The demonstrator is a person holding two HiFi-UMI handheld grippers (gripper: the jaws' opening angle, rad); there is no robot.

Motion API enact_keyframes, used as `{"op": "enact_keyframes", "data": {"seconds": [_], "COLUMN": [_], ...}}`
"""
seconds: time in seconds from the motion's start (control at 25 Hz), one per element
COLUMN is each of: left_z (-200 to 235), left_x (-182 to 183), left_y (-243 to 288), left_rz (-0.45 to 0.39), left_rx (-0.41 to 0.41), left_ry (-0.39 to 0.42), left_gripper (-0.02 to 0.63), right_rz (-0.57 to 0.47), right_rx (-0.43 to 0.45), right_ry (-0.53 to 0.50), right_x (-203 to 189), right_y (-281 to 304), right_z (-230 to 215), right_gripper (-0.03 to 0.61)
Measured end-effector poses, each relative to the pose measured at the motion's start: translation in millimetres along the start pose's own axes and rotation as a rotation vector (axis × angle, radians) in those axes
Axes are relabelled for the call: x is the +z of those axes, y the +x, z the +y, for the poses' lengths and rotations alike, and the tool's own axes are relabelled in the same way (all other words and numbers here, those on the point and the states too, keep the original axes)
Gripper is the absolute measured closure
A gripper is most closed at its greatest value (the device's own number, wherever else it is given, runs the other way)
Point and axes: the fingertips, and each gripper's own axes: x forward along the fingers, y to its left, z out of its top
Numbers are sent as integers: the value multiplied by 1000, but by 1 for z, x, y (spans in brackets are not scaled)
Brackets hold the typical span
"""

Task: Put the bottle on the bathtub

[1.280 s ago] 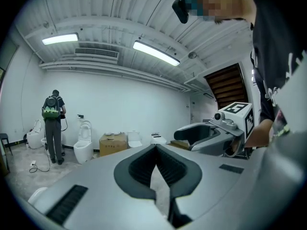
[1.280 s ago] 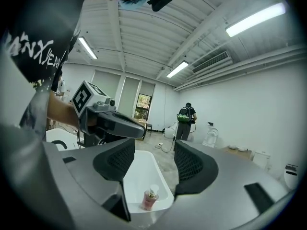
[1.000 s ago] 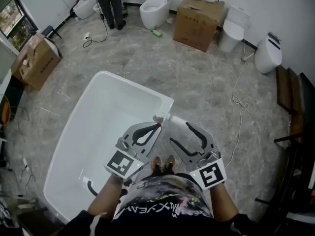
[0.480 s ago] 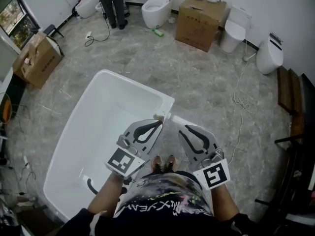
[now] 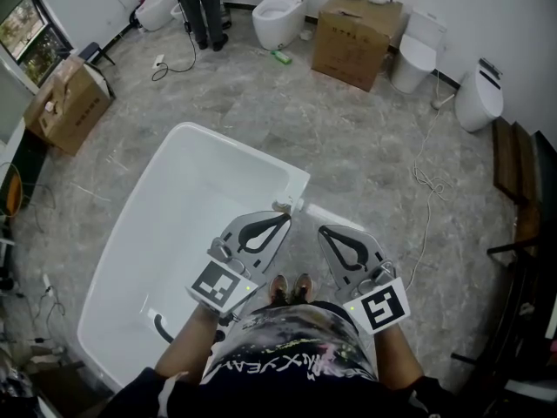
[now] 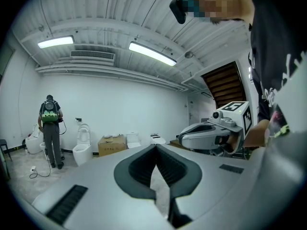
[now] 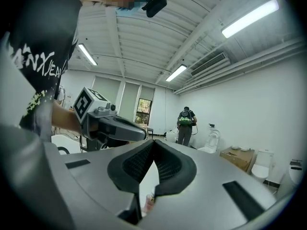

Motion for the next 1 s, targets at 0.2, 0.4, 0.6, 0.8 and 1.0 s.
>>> {"op": "enact_keyframes", "data": {"seconds": [0.2, 0.4, 0.6, 0.8, 1.0], "left_z": [1, 1, 1, 5, 10], "left_x": [0, -3, -5, -3, -4], "left_y": [2, 4, 7, 13, 15], "left_rz": [4, 9, 10, 7, 6], "left_rx": [1, 1, -1, -2, -1], "left_ry": [2, 1, -2, 1, 1], "left_gripper": [600, 600, 600, 600, 600], "right_rz": [-10, -21, -6, -1, 6], "right_rx": [4, 9, 14, 17, 21], "right_ry": [6, 5, -6, -5, -12], "right_x": [1, 0, -5, -5, -7], "right_y": [0, 1, 1, 3, 8], "right_z": [-2, -2, -3, -6, -6], "right_gripper": [577, 577, 577, 578, 578]}}
